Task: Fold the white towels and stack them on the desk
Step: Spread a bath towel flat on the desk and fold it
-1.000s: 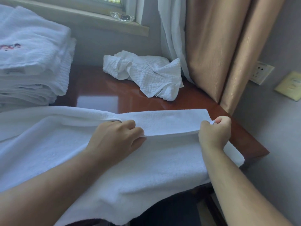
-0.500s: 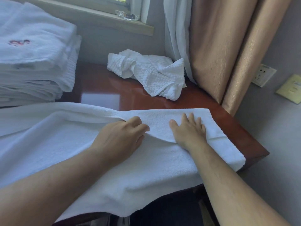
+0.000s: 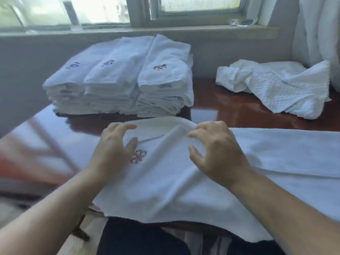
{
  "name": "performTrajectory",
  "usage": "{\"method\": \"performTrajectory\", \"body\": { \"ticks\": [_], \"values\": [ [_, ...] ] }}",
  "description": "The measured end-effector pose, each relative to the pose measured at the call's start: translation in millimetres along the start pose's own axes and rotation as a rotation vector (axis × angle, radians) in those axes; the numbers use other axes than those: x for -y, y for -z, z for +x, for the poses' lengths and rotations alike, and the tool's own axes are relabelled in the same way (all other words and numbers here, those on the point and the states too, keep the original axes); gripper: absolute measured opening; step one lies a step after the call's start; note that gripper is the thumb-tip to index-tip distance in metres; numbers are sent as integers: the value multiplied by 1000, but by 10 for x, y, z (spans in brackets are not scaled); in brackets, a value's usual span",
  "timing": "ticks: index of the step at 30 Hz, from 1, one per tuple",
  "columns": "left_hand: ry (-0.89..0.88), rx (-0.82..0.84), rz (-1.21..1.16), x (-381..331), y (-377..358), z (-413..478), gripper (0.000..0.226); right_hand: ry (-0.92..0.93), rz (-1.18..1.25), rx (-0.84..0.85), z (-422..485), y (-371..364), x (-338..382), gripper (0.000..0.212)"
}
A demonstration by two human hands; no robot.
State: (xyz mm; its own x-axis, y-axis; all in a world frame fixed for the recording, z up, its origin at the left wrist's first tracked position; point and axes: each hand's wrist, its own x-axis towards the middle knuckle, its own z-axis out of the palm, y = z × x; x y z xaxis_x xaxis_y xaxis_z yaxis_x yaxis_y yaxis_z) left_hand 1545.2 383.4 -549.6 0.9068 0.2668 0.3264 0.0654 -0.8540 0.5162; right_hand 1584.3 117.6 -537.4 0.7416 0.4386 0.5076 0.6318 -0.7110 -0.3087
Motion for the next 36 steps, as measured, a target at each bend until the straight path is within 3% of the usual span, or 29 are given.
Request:
{"method": "performTrajectory", "body": {
  "ticks": [5,8,11,14,17,19,21,24,30,31,34,36],
  "values": [
    [382,67,-22,110,57,328,49,110,51,63,68,-257,168,15],
    [609,156,-260,-8,-12,506,48,84,91,191,4,-392,142,16],
    [575,218,-319,-64,-73,610,32,64,71,255,-8,-435,90,21],
    [506,186,-440,-109,-86,645,17,46,34,393,8,-442,68,44],
    [485,36,-723,-146,2,694,11,53,-6,528,28,-452,57,61],
    [574,-93,-1066,-185,129,723,8,41,-18,563,71,-448,39,66],
    [626,-173,-1327,-179,259,758,11,38,-18,563,116,-452,23,69],
    [690,-125,-1336,-111,394,792,18,77,-68,514,123,-436,41,60],
    [795,78,-1119,113,338,553,21,424,-152,-37,48,-331,123,11],
    [814,81,-1107,147,308,498,26,394,-186,-75,53,-317,141,11],
    [816,12,-1190,214,248,417,21,121,-271,0,88,-316,165,42],
    [710,0,-1273,231,249,385,17,77,-311,108,100,-341,162,29]
  ]
}}
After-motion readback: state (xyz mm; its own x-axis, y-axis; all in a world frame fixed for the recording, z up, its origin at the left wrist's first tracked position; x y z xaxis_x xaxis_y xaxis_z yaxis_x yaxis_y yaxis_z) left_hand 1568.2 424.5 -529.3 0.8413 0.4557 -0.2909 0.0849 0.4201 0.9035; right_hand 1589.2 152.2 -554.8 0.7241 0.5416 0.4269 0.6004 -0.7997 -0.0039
